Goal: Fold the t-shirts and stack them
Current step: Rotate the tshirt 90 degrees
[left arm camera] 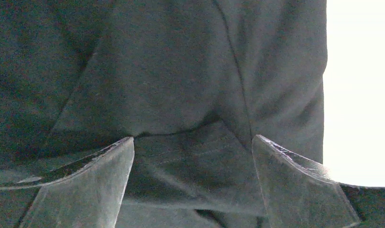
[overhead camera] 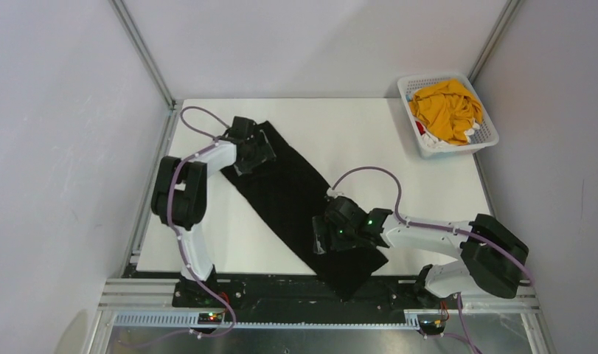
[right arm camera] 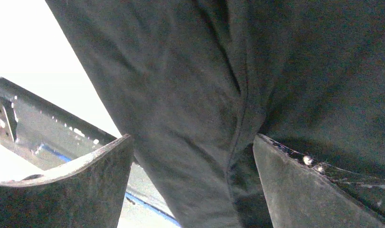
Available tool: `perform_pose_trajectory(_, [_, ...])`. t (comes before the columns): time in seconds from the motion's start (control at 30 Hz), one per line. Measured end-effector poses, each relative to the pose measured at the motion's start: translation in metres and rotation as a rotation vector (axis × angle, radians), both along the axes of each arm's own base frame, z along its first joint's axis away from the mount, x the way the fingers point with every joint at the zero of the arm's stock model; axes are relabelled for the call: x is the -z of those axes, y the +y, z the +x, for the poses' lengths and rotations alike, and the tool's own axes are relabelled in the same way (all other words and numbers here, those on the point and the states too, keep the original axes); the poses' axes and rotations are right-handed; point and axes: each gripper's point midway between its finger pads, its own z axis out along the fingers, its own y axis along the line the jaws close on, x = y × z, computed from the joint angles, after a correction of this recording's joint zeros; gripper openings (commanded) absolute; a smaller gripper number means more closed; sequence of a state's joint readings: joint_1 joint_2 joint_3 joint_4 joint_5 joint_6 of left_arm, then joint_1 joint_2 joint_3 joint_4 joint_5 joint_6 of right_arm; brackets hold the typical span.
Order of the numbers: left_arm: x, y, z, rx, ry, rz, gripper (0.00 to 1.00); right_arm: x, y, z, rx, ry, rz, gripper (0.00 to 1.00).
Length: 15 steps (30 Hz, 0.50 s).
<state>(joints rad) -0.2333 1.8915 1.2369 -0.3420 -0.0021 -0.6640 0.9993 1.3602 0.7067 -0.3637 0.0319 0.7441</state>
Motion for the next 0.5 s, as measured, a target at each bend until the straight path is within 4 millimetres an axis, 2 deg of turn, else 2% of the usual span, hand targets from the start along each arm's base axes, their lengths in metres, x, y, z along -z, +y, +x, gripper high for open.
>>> perform_pose_trajectory(0.13, [0.0,-0.017,0.037,0.0,-0.022,-0.057,1.0,0.004,0.014,-0.011,-0.088,0.02,0.028,0.99])
perform_pose_trajectory(0.23, [-0.005,-0.034,0.067,0.008,-0.046,-0.119,1.0,0.005,0.019,-0.01,-0.127,0.015,0.033,0.99])
perform_pose_trajectory(0.5, [-0.021,-0.112,0.181,0.083,-0.147,-0.452,1.0,0.002,0.064,0.003,-0.267,-0.074,0.078,0.99])
